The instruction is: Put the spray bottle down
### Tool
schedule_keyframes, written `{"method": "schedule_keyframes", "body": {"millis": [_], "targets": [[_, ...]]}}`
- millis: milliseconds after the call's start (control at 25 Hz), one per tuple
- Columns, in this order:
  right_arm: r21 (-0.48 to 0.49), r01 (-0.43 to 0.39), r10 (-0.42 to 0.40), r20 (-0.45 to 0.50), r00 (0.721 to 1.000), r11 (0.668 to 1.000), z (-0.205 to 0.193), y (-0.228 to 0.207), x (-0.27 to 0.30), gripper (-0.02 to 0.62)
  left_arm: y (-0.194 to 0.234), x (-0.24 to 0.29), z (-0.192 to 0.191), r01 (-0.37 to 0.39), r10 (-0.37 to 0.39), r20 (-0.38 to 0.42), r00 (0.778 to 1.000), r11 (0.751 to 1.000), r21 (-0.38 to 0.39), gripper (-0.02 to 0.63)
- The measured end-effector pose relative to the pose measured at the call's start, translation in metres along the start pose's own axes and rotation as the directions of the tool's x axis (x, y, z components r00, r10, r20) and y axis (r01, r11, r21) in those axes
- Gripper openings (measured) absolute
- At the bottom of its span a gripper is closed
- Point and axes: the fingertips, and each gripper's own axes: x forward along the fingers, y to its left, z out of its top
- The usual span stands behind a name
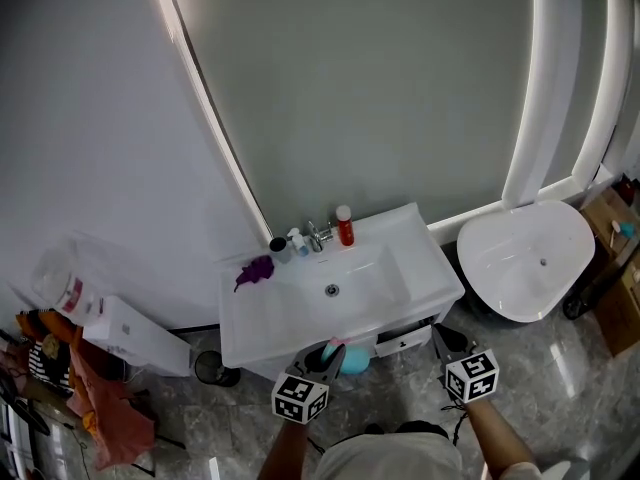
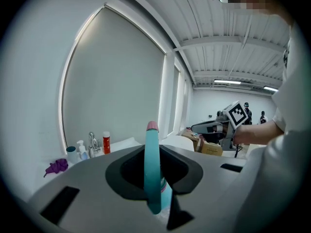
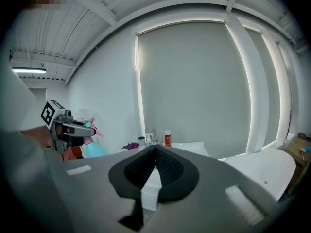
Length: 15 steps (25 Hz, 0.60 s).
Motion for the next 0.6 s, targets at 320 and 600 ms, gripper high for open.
{"method": "schedule_keyframes", "body": {"millis": [320, 600], "targets": [[0.004, 0.014, -0.013, -0.027, 1.000, 1.000, 0.004, -0.007, 0.032, 0.010, 0.030, 0.018, 0.002, 0.007, -0.007, -0.008, 1.000, 1.000, -0.025, 0.063], [0.002, 0.002, -0.002, -0.027, 1.000, 1.000, 0.014, -0.027, 0.061, 0.010, 0.051, 0.038, 0.006, -0.010, 0.010, -0.022, 1.000, 0.999, -0.033, 0.063]]}}
